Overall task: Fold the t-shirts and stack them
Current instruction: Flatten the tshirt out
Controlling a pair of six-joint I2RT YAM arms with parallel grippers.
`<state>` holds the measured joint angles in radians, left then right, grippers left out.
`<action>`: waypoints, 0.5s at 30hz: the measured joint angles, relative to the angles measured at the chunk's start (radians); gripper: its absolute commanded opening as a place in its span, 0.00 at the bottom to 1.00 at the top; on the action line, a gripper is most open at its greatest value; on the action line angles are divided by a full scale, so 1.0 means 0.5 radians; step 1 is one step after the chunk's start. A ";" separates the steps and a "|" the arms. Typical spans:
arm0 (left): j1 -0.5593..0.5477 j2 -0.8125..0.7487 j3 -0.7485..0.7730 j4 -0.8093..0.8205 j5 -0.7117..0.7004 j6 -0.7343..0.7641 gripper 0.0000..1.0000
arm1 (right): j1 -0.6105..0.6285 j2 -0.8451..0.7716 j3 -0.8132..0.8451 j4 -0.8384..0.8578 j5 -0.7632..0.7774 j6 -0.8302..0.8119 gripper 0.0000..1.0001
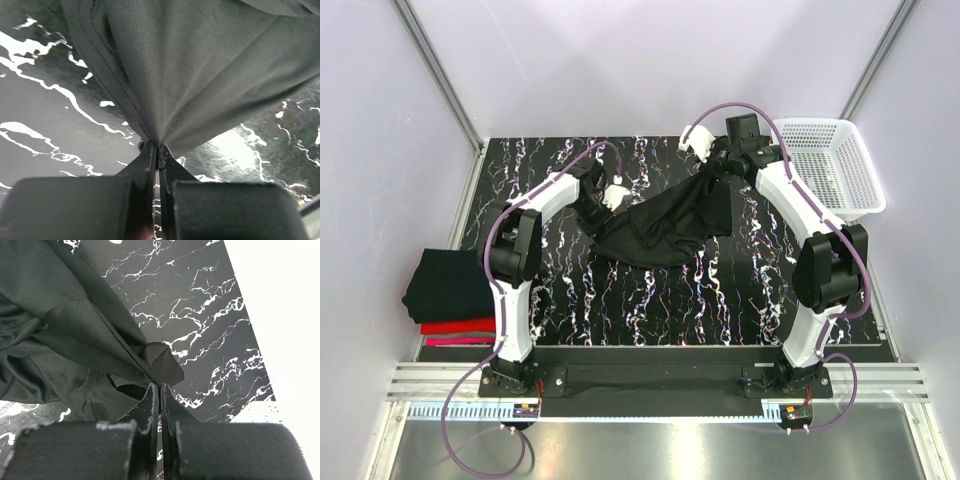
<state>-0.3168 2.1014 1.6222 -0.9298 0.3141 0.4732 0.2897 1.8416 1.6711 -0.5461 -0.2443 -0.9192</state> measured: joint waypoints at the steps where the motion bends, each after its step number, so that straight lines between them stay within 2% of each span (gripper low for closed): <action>1: 0.002 0.000 0.003 -0.012 0.012 0.002 0.00 | -0.002 0.000 -0.002 0.002 0.001 0.008 0.00; 9: 0.038 -0.086 0.117 -0.154 0.068 0.018 0.00 | -0.053 -0.009 -0.020 0.014 0.050 0.063 0.00; 13: 0.088 -0.395 0.186 -0.165 0.074 0.092 0.00 | -0.121 -0.127 -0.110 0.018 0.085 0.111 0.00; 15: 0.108 -0.659 0.220 -0.159 0.063 0.172 0.00 | -0.180 -0.266 -0.176 0.024 0.083 0.172 0.00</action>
<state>-0.2630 1.7718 1.7321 -1.0092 0.3454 0.5594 0.1997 1.7084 1.5829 -0.5343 -0.2028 -0.8330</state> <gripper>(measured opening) 0.013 0.012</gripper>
